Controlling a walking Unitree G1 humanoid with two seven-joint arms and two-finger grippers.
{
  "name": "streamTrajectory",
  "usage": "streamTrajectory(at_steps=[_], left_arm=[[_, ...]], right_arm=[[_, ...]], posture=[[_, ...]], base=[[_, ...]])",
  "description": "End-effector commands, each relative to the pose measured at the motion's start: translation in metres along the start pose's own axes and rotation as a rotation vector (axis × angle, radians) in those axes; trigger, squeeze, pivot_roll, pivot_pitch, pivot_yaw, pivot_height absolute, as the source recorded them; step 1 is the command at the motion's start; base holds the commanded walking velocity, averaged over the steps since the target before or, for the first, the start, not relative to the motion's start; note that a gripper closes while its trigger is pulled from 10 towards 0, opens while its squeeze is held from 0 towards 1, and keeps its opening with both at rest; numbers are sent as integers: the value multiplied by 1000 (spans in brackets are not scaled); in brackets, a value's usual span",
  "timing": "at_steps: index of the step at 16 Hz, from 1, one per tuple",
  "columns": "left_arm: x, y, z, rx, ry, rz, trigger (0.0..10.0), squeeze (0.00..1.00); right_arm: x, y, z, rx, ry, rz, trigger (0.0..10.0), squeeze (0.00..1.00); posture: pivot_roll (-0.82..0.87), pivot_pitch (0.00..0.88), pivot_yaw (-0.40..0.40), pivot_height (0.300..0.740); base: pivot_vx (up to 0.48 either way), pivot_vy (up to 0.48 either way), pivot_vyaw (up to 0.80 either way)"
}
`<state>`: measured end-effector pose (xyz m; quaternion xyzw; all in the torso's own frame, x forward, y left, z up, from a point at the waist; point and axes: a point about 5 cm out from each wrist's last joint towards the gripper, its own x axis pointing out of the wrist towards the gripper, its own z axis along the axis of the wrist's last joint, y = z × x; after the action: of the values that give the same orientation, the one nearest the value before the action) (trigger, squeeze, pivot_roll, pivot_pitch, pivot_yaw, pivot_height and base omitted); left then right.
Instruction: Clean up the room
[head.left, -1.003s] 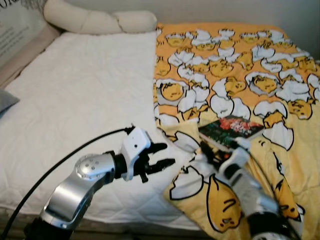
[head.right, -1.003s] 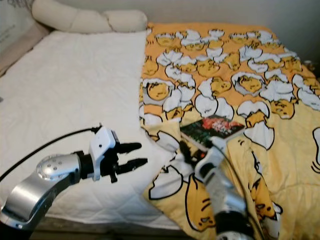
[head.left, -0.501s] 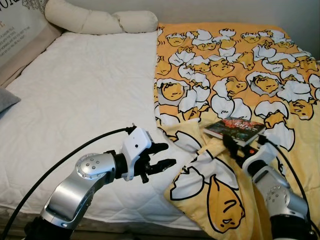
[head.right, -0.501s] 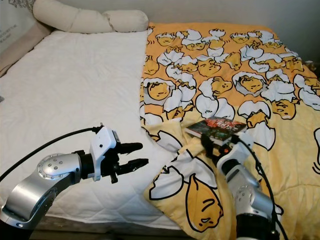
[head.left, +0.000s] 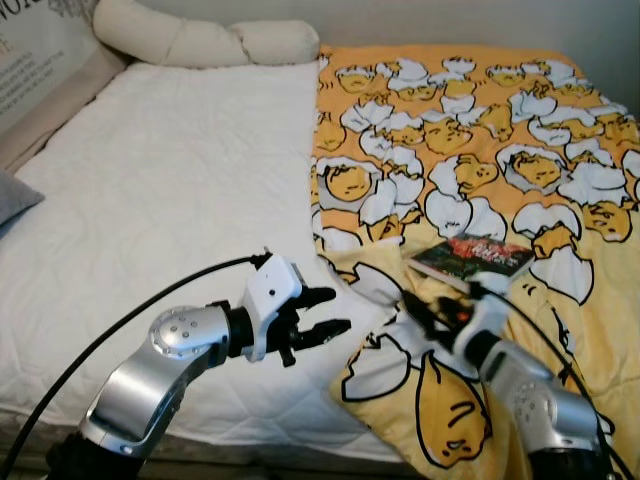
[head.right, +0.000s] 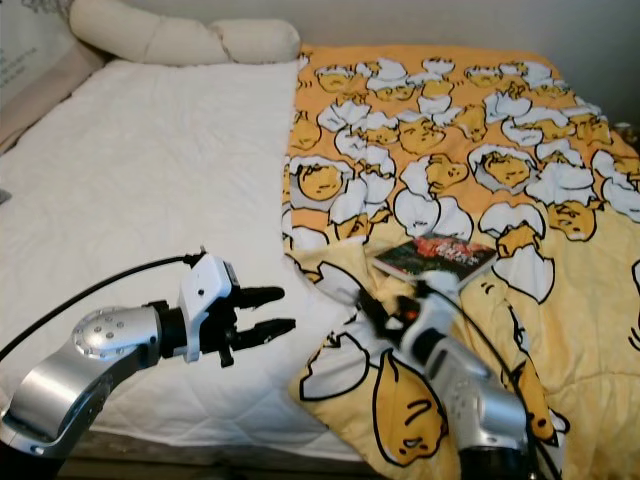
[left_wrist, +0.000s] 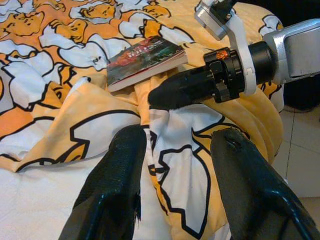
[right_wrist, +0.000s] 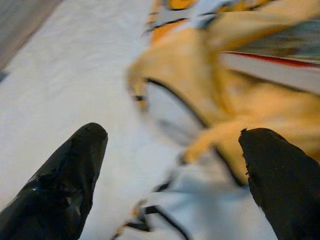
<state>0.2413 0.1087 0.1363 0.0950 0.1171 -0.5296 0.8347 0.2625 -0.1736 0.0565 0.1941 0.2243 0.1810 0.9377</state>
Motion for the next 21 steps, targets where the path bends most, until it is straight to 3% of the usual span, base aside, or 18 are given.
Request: streamTrajectory(at_steps=[1,3,4,6,8,10,11,13,18,21], left_arm=[[0,2,1,12,6,1,10000,24],[1,2,2,12,1,-4,10000,24],[2,2,2,11,1,-7,10000,20],[2,1,2,10,0,-11,10000,24],[3,1,2,11,-1,-13,10000,20],[3,1,2,12,0,-18,10000,24],[3,2,3,13,0,-20,10000,20],[2,2,3,15,4,-23,10000,24],[-3,-1,2,14,24,-37,10000,27],[-5,-2,2,11,26,-32,10000,20]], right_arm=[[-2,1,2,-16,4,12,10000,0],[-5,2,12,-6,-88,-9,10000,0],[-8,2,30,88,-220,3,10000,0],[-13,-6,52,202,-361,-38,10000,0],[-12,-17,60,229,-382,-123,10000,0],[-4,-36,60,244,-322,-278,10000,0],[1,-48,56,303,-287,-383,10000,953],[10,-54,55,383,-281,-435,10000,1000],[30,-52,54,399,-260,-467,10000,1000],[15,-58,77,415,-451,-508,10000,1000]], posture=[[53,0,17,740],[48,0,18,740],[45,0,21,740],[42,0,23,740],[42,0,26,740],[40,0,34,740],[43,0,35,740],[51,0,41,740],[80,0,50,740],[79,0,47,740]], base=[[0,0,0],[0,0,0],[0,0,0],[0,0,0],[0,0,0],[0,0,0],[0,0,0],[0,0,0],[0,0,0],[0,0,0]])
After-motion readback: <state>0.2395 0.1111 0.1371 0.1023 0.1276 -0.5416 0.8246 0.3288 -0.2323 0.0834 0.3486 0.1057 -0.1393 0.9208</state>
